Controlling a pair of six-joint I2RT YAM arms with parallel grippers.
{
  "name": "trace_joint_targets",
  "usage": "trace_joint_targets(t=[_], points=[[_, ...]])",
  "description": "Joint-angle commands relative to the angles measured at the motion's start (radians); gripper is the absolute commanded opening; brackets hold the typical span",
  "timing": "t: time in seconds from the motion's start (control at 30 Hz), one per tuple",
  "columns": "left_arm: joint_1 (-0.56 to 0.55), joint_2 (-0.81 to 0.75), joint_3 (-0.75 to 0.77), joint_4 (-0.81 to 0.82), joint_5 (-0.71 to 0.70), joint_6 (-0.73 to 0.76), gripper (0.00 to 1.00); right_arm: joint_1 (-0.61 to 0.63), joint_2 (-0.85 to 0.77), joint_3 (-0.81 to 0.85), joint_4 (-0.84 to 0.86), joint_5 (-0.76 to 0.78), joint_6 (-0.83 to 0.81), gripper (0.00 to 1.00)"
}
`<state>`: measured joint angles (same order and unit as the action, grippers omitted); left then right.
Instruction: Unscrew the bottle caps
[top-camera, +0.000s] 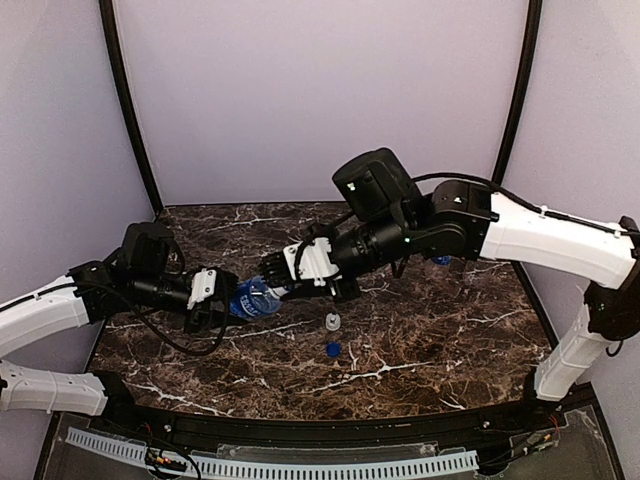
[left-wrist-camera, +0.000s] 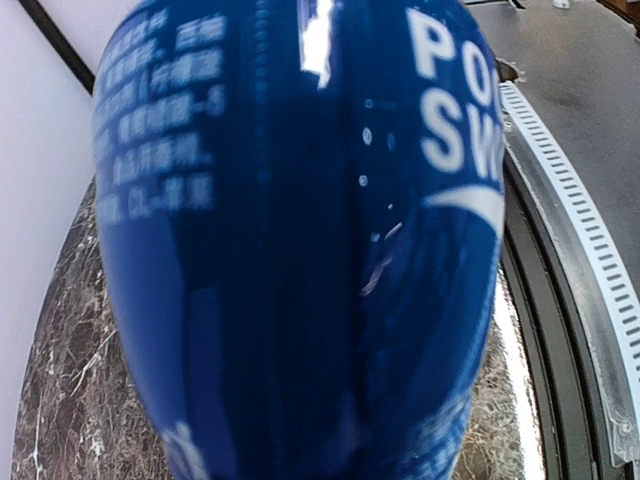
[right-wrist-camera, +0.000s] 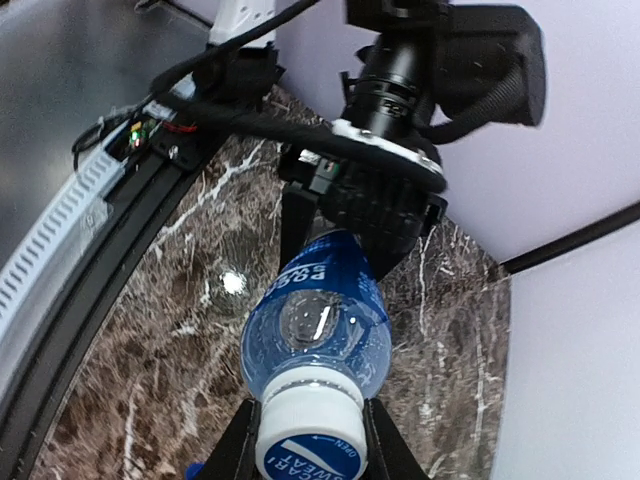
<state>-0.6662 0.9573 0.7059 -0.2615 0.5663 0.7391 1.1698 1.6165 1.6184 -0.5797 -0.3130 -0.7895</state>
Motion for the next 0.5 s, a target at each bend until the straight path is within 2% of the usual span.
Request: trace_joint_targets(t=[0.0, 0.1, 0.2, 0.33, 0.47], points=[[0.01, -0.005, 0.035, -0.209, 0.115, 0.069, 0.23, 0.079, -0.032, -0.029, -0.072, 0.204, -0.427, 0.0], [0.011, -0.004, 0.034, -0.247, 0.117, 0.114, 0.22, 0.113, -0.052, -0.086, -0.031, 0.403, -0.614, 0.0], [0.01, -0.005, 0.029, -0.27, 0.117, 0.138, 0.22, 0.134, -0.09, -0.177, 0.095, 0.535, -0.776, 0.0], [0.011, -0.007, 0.021, -0.277, 0.122, 0.16, 0.21, 0.152, -0.14, -0.246, 0.258, 0.535, -0.89, 0.0], [0.01, -0.012, 0.015, -0.249, 0.116, 0.156, 0.21, 0.158, -0.125, -0.24, 0.266, 0.511, -0.878, 0.0]])
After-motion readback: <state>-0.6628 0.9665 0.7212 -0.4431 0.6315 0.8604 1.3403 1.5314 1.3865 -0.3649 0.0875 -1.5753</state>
